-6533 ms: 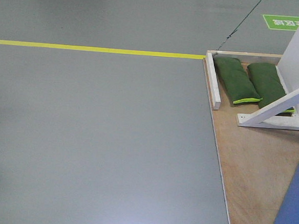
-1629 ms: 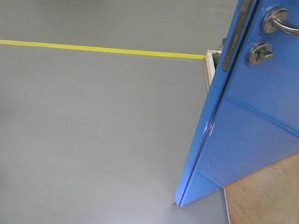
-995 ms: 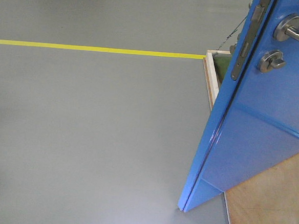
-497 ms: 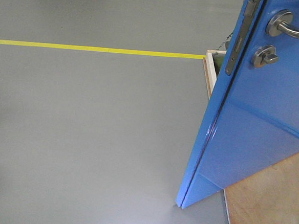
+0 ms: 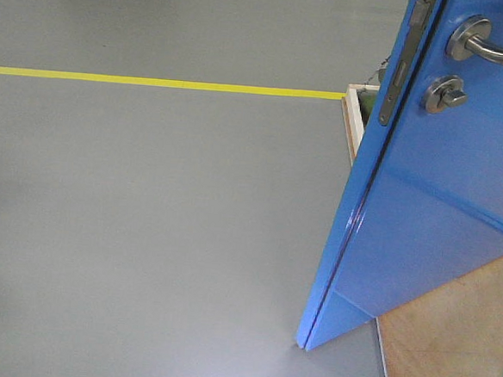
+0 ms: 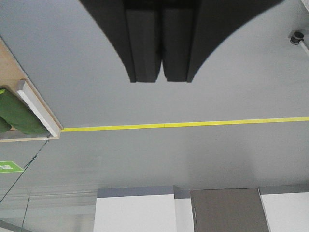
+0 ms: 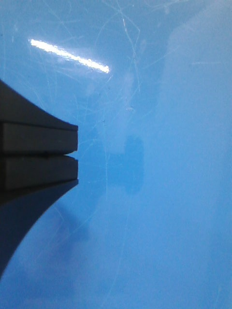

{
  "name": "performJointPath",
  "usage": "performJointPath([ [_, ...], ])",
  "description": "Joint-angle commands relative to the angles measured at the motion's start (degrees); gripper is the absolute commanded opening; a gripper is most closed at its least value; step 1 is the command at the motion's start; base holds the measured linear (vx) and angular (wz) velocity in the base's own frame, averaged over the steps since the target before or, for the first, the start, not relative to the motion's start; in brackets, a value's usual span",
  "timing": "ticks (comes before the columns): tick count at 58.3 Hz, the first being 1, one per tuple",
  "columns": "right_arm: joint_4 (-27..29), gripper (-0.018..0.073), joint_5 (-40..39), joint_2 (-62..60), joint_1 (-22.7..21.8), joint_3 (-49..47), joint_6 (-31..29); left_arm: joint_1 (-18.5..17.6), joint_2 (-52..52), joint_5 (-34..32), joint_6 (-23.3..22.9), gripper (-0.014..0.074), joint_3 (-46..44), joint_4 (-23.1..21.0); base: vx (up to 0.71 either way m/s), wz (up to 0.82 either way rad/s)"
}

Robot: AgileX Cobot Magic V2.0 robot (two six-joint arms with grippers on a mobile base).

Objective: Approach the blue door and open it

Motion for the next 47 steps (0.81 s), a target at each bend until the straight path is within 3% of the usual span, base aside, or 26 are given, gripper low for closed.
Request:
performJointPath([
  [1, 3.7, 0.0012, 0.9, -1.6, 0.0, -2.0, -0.5, -0.4, -0.7, -4.9, -0.4, 0.0073, -1.5, -0.1, 0.00, 0.00],
  [47, 3.7, 0.0012, 0.7, -1.6, 0.0, -2.0, -0.5, -0.4, -0.7, -4.9, -0.4, 0.0073, -1.5, -0.1, 0.00, 0.00],
])
